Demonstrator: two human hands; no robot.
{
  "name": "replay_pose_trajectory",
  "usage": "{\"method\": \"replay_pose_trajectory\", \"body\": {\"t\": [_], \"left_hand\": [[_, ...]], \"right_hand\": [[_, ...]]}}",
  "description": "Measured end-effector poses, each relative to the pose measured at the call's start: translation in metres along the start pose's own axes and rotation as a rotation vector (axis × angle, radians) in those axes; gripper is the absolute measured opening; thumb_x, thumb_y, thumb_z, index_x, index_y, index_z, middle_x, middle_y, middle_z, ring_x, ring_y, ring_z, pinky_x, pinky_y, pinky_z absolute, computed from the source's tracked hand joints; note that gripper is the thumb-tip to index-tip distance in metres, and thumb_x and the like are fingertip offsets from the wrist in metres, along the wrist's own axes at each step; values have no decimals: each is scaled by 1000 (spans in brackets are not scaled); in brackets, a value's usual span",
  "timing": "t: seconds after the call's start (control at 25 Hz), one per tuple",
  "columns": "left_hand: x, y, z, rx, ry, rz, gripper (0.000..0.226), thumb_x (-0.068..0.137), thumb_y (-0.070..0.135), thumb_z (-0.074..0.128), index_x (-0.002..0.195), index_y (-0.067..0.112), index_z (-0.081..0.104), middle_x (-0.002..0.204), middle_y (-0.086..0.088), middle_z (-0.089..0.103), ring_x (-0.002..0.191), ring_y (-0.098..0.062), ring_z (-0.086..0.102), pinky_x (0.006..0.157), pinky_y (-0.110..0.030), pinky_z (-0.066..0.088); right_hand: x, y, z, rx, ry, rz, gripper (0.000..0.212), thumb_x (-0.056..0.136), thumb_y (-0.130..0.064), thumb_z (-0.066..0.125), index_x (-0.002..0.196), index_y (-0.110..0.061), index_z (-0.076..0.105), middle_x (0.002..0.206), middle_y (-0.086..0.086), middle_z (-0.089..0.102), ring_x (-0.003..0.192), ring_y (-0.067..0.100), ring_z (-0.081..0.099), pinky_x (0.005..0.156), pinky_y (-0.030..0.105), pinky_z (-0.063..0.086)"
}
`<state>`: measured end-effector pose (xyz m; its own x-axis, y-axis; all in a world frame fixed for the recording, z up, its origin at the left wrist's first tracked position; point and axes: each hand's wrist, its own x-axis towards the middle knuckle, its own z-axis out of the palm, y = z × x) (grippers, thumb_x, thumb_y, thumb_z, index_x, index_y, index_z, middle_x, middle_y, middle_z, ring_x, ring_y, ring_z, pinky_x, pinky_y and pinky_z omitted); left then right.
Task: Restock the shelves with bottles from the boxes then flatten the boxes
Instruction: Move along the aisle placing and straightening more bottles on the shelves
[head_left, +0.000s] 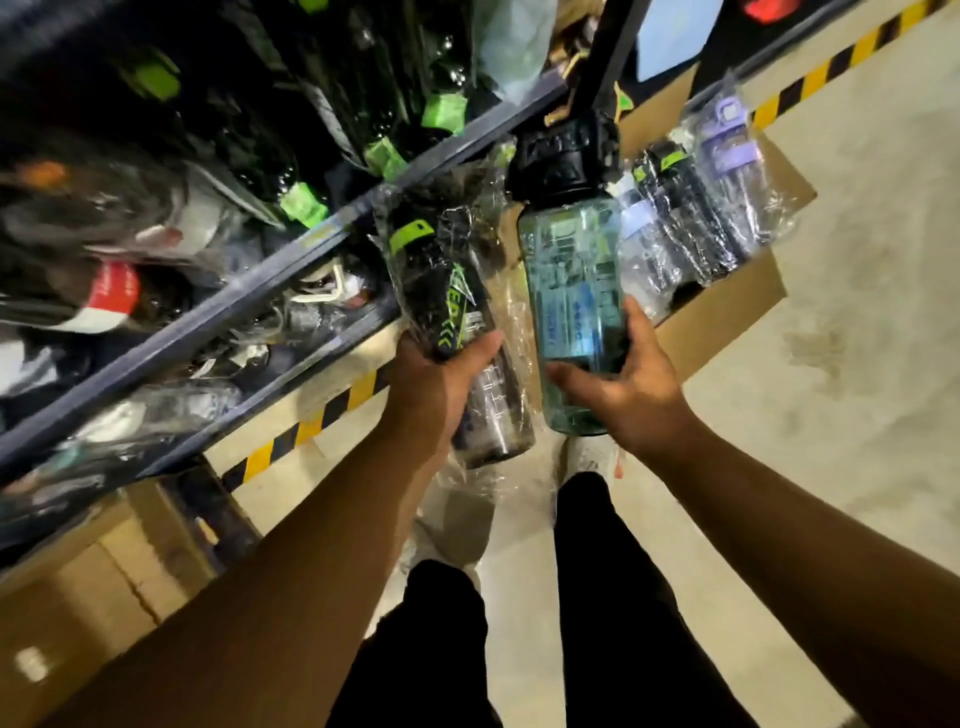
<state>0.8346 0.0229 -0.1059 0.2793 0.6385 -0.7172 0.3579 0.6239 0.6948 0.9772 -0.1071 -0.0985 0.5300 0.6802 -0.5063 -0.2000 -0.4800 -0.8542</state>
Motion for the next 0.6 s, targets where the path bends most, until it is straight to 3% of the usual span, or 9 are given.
{"method": "replay_pose_trajectory", "body": {"t": [0.12,0.2,0.32,0.36,0.44,0.52,0.6], "left_hand": [[-63,21,-59,-41,7,37,57,79,23,84,129,15,58,112,-4,75,99,-20,73,89,-43,58],[-107,34,-98,-62,41,62,53,81,18,83,128,19,58,109,1,75,96,-15,73,84,-37,58],[-187,59,-149,-108,51,123,42,83,13,80,114,30,59,98,11,75,83,-1,72,70,-21,54],[-214,67,-163,-123,68,138,42,83,11,80,113,31,59,98,13,74,81,5,70,69,-16,53],[-252,78,-182,-142,81,157,41,83,6,78,106,32,57,93,19,69,71,16,65,60,-5,48],[-286,84,-195,-176,91,179,41,83,8,79,108,32,56,93,20,67,68,19,62,57,-3,45],[-314,91,-209,-206,109,200,48,82,18,81,120,31,56,102,20,69,75,17,64,61,-7,47]], "right_hand": [[-62,-48,50,0,5,-27,92,70,-21,87,146,-19,34,126,-4,65,116,10,63,102,38,51],[-108,-76,82,3,-23,-54,89,72,-18,87,144,-24,36,128,-5,64,116,7,62,100,32,51],[-179,-119,119,-71,-84,-117,103,65,-46,89,148,-35,30,138,-20,54,124,0,54,106,32,46],[-201,-135,128,-101,-118,-149,102,65,-44,89,147,-39,29,135,-34,50,122,-9,52,104,23,45],[-235,-165,138,-124,-179,-233,89,72,-19,85,134,-46,27,114,-56,44,109,-27,47,90,1,40],[-260,-186,143,-126,-230,-248,83,78,-3,78,130,-45,29,109,-56,47,107,-27,48,86,-1,39],[-270,-200,147,-136,-305,-316,75,84,-11,77,140,-37,34,122,-39,54,117,-12,53,95,11,45]]}}
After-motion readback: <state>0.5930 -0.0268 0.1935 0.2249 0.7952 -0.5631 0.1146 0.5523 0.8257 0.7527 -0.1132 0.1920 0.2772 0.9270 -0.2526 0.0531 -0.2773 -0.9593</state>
